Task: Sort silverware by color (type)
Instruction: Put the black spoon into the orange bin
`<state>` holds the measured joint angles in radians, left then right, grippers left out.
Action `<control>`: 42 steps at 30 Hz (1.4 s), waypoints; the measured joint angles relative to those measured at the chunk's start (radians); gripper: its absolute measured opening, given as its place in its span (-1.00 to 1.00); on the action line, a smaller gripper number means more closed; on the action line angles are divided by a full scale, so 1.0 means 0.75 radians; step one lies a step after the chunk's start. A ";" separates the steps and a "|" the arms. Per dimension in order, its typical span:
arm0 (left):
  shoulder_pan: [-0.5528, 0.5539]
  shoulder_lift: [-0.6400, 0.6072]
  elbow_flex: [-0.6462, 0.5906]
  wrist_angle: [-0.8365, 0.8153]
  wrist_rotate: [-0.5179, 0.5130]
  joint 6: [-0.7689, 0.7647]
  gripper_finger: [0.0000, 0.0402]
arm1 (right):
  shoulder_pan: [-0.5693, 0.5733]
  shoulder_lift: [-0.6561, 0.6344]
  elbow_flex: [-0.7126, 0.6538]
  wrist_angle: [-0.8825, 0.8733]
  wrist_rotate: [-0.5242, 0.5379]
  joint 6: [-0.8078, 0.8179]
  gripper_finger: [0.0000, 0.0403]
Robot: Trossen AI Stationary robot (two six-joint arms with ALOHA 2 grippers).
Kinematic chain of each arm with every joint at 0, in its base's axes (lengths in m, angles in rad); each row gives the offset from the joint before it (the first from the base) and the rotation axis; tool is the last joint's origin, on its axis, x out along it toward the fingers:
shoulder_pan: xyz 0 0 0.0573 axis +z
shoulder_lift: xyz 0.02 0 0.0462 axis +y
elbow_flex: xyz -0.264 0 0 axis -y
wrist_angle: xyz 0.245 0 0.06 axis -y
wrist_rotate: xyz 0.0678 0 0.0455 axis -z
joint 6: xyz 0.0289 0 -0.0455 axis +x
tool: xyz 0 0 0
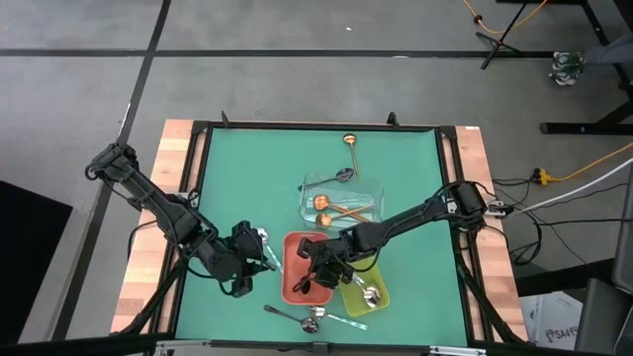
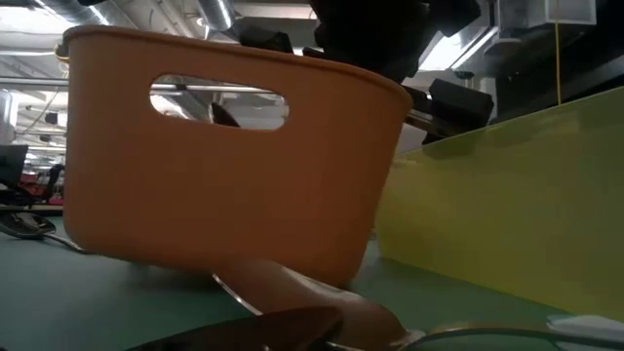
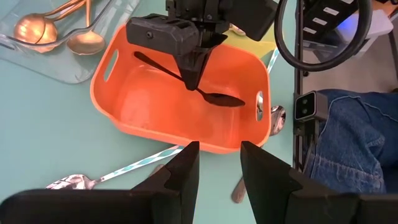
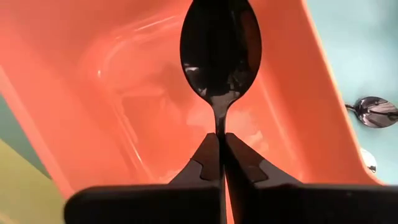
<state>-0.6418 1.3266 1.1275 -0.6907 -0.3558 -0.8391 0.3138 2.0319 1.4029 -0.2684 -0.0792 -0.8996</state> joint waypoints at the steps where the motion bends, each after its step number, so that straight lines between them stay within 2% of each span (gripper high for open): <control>1: 0.000 0.000 0.000 0.000 0.000 0.000 -0.44 | 0.000 0.000 0.000 0.005 0.000 0.000 -1.00; 6: 0.000 0.000 0.000 0.000 0.000 0.000 -0.44 | 0.000 0.000 0.000 0.015 0.001 0.000 -1.00; 15: 0.000 0.000 0.000 0.000 0.001 0.000 -0.44 | 0.000 0.000 0.000 0.017 0.104 0.000 -0.98; 24: 0.000 0.000 0.000 0.000 0.002 0.000 -0.44 | 0.000 -0.001 0.000 0.018 0.104 0.000 -0.62; 28: 0.000 0.000 0.000 0.000 0.002 0.000 -0.44 | 0.000 -0.001 -0.001 0.019 0.104 0.000 -0.53; 42: 0.000 0.000 0.000 0.000 0.044 0.001 -0.44 | 0.000 -0.001 0.000 0.050 0.129 0.000 -0.54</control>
<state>-0.6422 1.3266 1.1275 -0.6910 -0.3229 -0.8383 0.3138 2.0315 1.4026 -0.2312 0.0177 -0.8997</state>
